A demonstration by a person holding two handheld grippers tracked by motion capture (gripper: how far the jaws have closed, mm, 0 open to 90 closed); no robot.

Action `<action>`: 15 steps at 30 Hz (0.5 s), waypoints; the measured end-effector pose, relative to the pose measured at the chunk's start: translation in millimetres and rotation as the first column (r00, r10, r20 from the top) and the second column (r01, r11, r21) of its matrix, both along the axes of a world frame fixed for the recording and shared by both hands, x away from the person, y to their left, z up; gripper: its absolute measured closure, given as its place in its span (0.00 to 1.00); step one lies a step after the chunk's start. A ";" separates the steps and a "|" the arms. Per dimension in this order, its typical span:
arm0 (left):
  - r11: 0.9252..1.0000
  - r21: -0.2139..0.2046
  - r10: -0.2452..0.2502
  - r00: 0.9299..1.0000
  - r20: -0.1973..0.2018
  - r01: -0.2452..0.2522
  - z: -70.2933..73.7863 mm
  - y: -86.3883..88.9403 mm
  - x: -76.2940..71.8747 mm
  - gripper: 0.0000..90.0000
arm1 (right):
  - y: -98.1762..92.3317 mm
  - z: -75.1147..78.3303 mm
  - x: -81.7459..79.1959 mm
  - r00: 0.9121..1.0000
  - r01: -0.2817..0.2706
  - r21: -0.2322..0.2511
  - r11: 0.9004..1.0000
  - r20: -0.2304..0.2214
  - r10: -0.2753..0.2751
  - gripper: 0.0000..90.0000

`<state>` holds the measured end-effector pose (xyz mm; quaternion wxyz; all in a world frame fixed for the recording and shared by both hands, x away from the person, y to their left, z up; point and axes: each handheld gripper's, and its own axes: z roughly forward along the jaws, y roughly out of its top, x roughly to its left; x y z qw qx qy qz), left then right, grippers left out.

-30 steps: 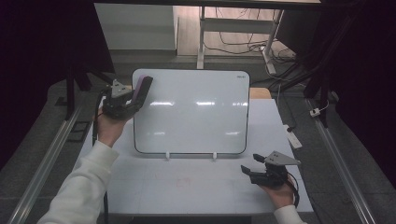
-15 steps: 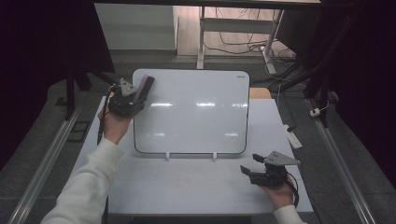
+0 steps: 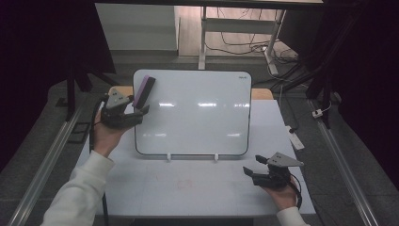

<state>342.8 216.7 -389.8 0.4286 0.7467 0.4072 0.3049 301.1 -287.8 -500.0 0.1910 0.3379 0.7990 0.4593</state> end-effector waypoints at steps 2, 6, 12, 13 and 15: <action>1.000 -0.004 -0.027 1.000 -0.009 0.027 -8.0 3.4 -10.6 0.34 | -0.1 -0.4 0.3 1.000 -0.001 -0.005 1.000 0.002 0.001 0.31; 0.998 -0.018 -0.065 0.996 -0.056 0.064 -28.2 9.9 -28.9 0.32 | 0.3 0.0 0.3 1.000 0.001 -0.006 1.000 0.001 -0.001 0.31; 0.993 -0.047 -0.115 0.985 -0.125 0.110 -59.3 16.2 -54.2 0.30 | 0.6 -1.6 0.9 1.000 -0.014 -0.014 1.000 -0.004 0.014 0.31; 0.992 -0.051 -0.120 0.984 -0.135 0.114 -64.0 17.0 -58.3 0.30 | 0.5 -1.8 1.0 1.000 -0.015 -0.014 1.000 -0.005 0.015 0.30; 0.990 -0.060 -0.136 0.977 -0.162 0.128 -73.1 19.3 -65.6 0.30 | 0.2 -1.9 1.0 1.000 -0.018 -0.017 1.000 -0.006 0.018 0.30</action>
